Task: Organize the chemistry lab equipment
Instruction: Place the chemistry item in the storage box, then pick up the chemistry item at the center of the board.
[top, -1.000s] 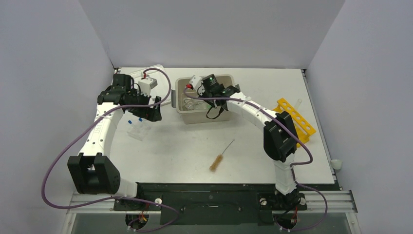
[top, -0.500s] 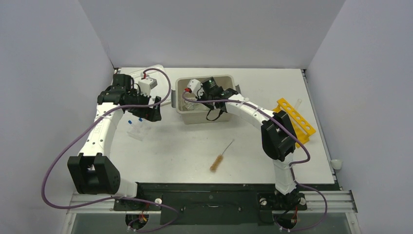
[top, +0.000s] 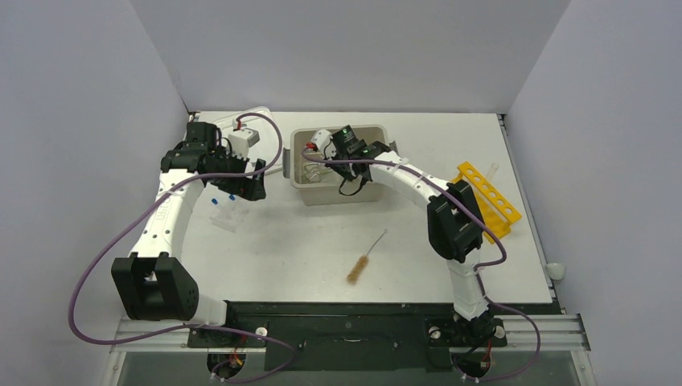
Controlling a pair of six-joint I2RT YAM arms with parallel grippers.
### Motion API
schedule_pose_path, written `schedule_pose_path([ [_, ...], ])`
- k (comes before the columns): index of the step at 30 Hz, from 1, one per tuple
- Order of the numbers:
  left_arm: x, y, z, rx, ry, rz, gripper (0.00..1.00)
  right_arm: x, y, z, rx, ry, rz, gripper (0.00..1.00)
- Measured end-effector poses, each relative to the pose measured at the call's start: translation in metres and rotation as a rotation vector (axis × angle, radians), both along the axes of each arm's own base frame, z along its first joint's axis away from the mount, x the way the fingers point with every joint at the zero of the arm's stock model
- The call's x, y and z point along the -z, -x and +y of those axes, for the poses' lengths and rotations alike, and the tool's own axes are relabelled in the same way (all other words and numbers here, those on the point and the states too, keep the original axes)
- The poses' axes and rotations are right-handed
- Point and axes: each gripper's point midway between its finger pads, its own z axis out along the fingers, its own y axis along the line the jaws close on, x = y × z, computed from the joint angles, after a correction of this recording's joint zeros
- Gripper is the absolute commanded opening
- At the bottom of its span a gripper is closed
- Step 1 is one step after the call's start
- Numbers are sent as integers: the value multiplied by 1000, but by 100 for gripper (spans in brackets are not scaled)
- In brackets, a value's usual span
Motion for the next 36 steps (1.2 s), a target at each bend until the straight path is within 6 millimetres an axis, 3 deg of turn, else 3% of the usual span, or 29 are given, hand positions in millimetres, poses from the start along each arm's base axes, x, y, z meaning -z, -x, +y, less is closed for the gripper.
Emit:
schedule_pose_path([
  [3, 0, 0, 2, -3, -3, -1, 97, -1, -2, -3, 34, -8, -1, 34],
  [4, 0, -1, 3, -8, -3, -1, 97, -2, -4, -5, 54, -12, -4, 57],
  [6, 0, -1, 8, -20, -5, -2, 96, -6, -7, -8, 108, -34, -14, 73],
  [8, 0, -2, 11, -29, -7, -3, 97, -20, -12, -11, 188, -80, -58, 78],
  [10, 0, -2, 13, -34, -9, -4, 97, -42, -10, -19, 271, -140, -97, 80],
  [12, 0, -2, 13, -34, -9, -4, 97, -78, 2, -30, 363, -245, -143, 80],
  [16, -1, -2, 14, -33, -11, -9, 97, -161, 45, -45, 453, -581, -201, 80],
  [19, -4, -2, 15, -31, -14, -20, 97, -193, 85, -62, 532, -796, -183, 71],
  [21, -6, -1, 15, -30, -14, -27, 97, -184, 104, -71, 616, -849, -150, 63],
  [23, -8, -1, 15, -28, -16, -37, 97, -153, 125, -72, 682, -848, -87, 55],
  [27, -11, 0, 15, -29, -16, -46, 97, -52, 165, -73, 803, -684, 101, 54],
  [29, -12, 0, 16, -31, -15, -48, 97, -13, 179, -80, 865, -597, 170, 54],
  [31, -12, 0, 16, -35, -13, -48, 97, 7, 186, -84, 909, -553, 208, 54],
  [36, -12, 0, 15, -61, 3, -39, 97, 34, 187, -76, 966, -536, 265, 52],
])
